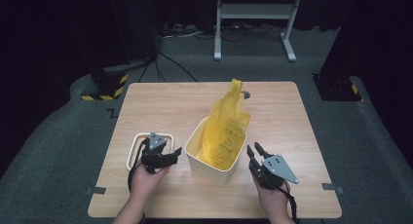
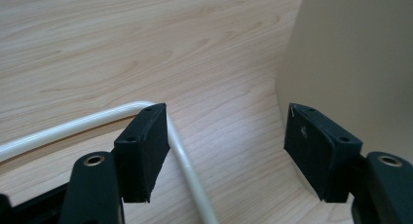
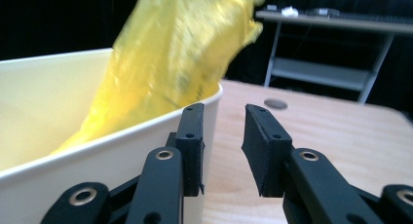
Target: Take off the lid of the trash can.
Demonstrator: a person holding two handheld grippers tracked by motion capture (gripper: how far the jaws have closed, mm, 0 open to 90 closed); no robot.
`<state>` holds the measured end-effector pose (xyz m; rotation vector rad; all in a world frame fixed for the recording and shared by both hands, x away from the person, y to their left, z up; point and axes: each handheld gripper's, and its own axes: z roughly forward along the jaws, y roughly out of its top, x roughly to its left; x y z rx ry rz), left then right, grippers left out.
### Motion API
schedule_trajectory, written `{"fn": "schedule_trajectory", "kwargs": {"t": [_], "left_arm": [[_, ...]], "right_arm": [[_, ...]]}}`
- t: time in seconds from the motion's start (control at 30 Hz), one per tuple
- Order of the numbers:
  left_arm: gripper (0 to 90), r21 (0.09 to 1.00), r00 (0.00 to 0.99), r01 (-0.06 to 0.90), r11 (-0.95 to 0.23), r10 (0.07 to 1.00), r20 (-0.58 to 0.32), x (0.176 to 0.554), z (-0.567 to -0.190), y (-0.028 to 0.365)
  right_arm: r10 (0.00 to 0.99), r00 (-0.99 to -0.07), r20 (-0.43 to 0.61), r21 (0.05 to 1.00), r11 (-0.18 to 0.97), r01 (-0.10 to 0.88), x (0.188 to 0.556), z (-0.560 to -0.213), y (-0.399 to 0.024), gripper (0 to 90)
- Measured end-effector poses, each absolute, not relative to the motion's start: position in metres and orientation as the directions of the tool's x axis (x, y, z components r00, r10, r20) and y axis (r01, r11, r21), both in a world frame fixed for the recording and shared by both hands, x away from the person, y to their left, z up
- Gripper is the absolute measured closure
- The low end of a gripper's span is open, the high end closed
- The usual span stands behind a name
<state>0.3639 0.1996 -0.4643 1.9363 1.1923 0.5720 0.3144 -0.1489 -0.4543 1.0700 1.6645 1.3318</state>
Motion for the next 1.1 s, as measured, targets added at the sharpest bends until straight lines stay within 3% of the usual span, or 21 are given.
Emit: {"fn": "schedule_trajectory", "kwargs": {"t": [0.37,0.67,0.93,1.1], "left_arm": [[33.7,0.813,0.482,0.52,-0.262,0.876,-0.026,0.363,-0.463,0.182],[32.8,0.821,0.493,0.501,-0.275,0.87,-0.009,0.364,-0.462,0.168],[32.6,0.823,0.49,0.505,-0.26,0.871,-0.026,0.365,-0.462,0.169],[32.6,0.828,0.486,0.5,-0.254,0.874,-0.025,0.364,-0.461,0.17]], "right_arm": [[0.922,-0.383,-0.055,0.97,0.14,0.198,0.321,-0.465,-0.138,69.3],[0.932,-0.357,-0.058,0.972,0.134,0.194,0.349,-0.463,-0.142,68.2],[0.93,-0.348,-0.115,0.986,0.149,0.073,0.358,-0.428,-0.143,67.3],[0.913,-0.39,-0.12,0.986,0.156,0.06,0.372,-0.406,-0.128,60.7]]}}
